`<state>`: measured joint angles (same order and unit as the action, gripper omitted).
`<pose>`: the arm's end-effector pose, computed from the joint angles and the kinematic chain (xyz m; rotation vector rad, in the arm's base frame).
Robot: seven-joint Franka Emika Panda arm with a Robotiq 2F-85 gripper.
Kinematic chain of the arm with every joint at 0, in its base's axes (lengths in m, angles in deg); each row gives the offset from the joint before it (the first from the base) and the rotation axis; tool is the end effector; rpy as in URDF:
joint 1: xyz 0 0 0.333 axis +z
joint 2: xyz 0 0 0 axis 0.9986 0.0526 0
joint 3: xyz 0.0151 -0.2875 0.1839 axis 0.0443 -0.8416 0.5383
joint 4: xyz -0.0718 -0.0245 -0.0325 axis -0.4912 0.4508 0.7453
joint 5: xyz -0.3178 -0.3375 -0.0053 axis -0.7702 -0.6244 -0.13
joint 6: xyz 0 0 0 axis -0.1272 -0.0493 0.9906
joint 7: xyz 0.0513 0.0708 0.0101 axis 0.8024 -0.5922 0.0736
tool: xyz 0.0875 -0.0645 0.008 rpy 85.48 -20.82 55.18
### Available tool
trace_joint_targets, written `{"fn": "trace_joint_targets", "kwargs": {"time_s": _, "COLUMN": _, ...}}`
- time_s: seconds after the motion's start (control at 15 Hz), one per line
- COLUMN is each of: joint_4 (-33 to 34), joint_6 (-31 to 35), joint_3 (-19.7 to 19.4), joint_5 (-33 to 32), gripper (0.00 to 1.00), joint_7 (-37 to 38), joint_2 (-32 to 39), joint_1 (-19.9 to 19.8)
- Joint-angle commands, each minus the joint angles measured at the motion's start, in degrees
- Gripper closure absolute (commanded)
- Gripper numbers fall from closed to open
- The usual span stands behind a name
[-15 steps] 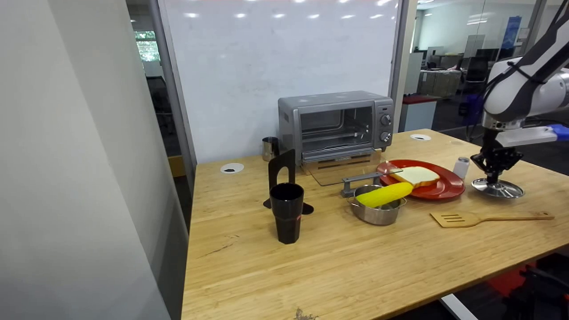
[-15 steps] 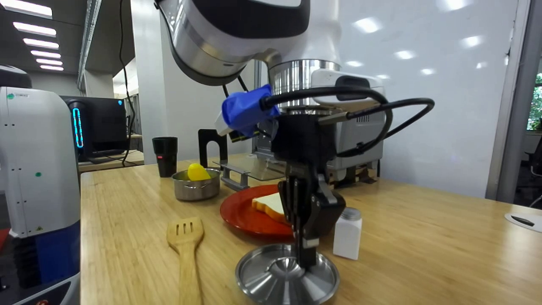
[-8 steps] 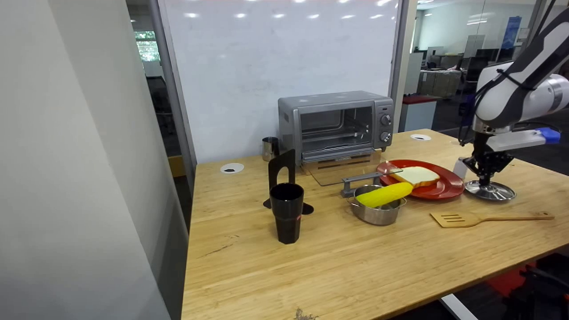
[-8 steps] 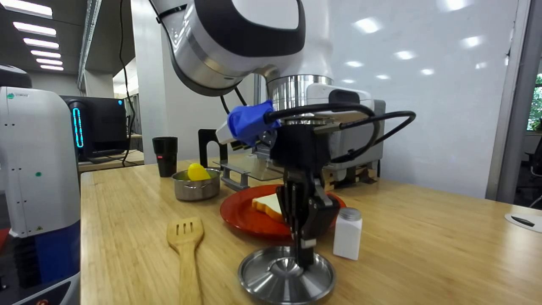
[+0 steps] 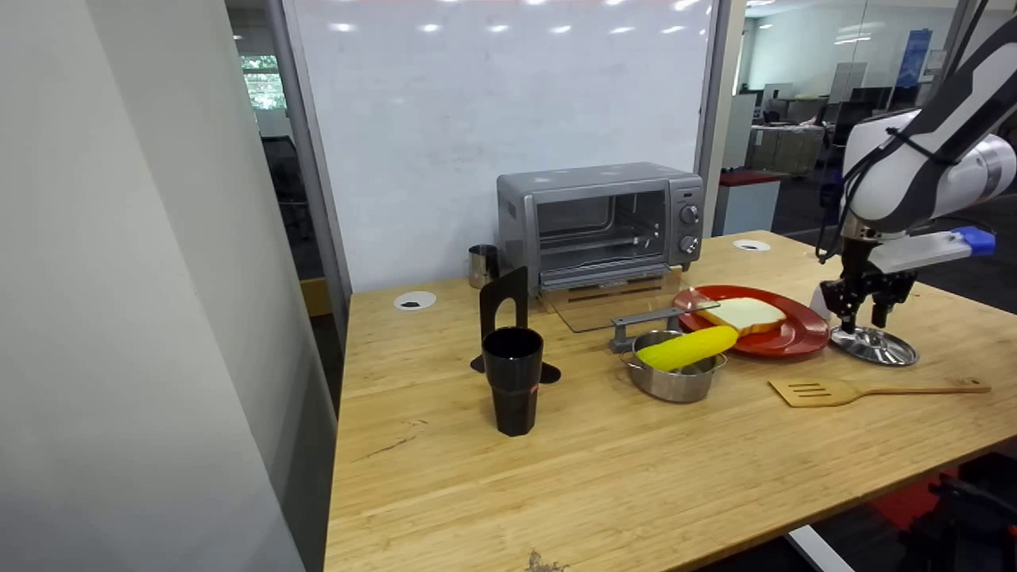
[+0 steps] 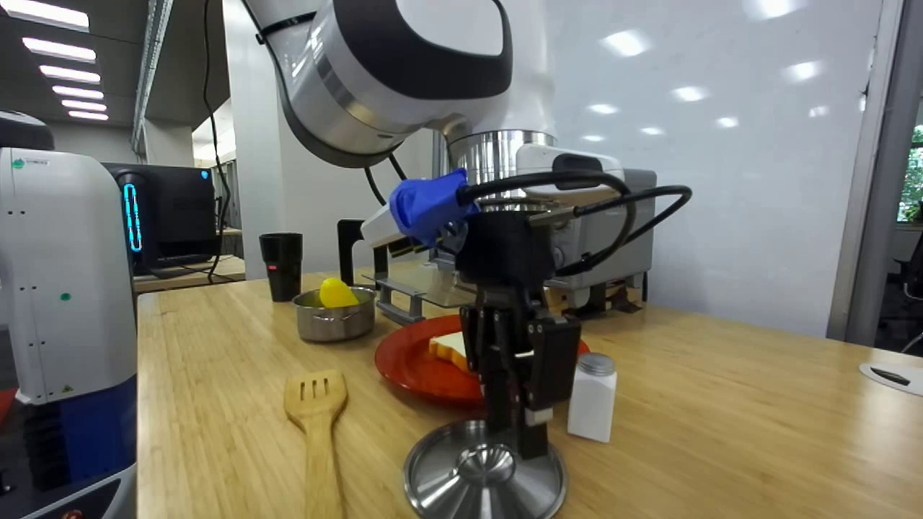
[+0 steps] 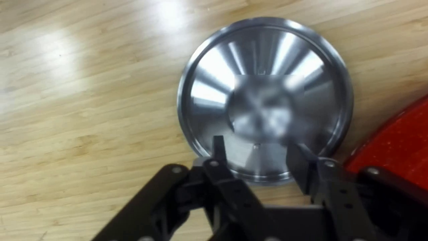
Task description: Remove the lid from the pot
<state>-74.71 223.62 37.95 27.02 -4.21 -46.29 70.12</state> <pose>0.3942 -0.3489 0.1898 2.7853 -1.0296 -0.1179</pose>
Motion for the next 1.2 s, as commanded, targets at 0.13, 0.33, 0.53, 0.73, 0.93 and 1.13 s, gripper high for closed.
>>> {"fn": "trace_joint_targets", "kwargs": {"time_s": 0.13, "joint_4": -3.8, "joint_6": -5.9, "joint_3": -0.9, "joint_5": -11.3, "gripper": 0.03, "joint_7": 3.0, "joint_2": -8.8, "joint_1": 1.8}}
{"fn": "trace_joint_targets", "kwargs": {"time_s": 0.33, "joint_4": -6.0, "joint_6": -11.9, "joint_3": 1.4, "joint_5": -16.9, "gripper": 0.00, "joint_7": 2.5, "joint_2": -16.7, "joint_1": 1.2}}
{"fn": "trace_joint_targets", "kwargs": {"time_s": 0.53, "joint_4": -7.1, "joint_6": -16.5, "joint_3": 4.9, "joint_5": -18.3, "gripper": 0.00, "joint_7": 1.1, "joint_2": -23.1, "joint_1": 0.6}}
{"fn": "trace_joint_targets", "kwargs": {"time_s": 0.73, "joint_4": -7.5, "joint_6": -17.2, "joint_3": 8.5, "joint_5": -17.6, "gripper": 0.00, "joint_7": -1.4, "joint_2": -27.2, "joint_1": 1.0}}
{"fn": "trace_joint_targets", "kwargs": {"time_s": 0.93, "joint_4": -6.3, "joint_6": -15.7, "joint_3": 11.0, "joint_5": -15.5, "gripper": 0.00, "joint_7": -4.3, "joint_2": -28.1, "joint_1": 2.1}}
{"fn": "trace_joint_targets", "kwargs": {"time_s": 1.13, "joint_4": -6.0, "joint_6": -14.4, "joint_3": 12.4, "joint_5": -12.3, "gripper": 0.00, "joint_7": -7.2, "joint_2": -29.2, "joint_1": 3.8}}
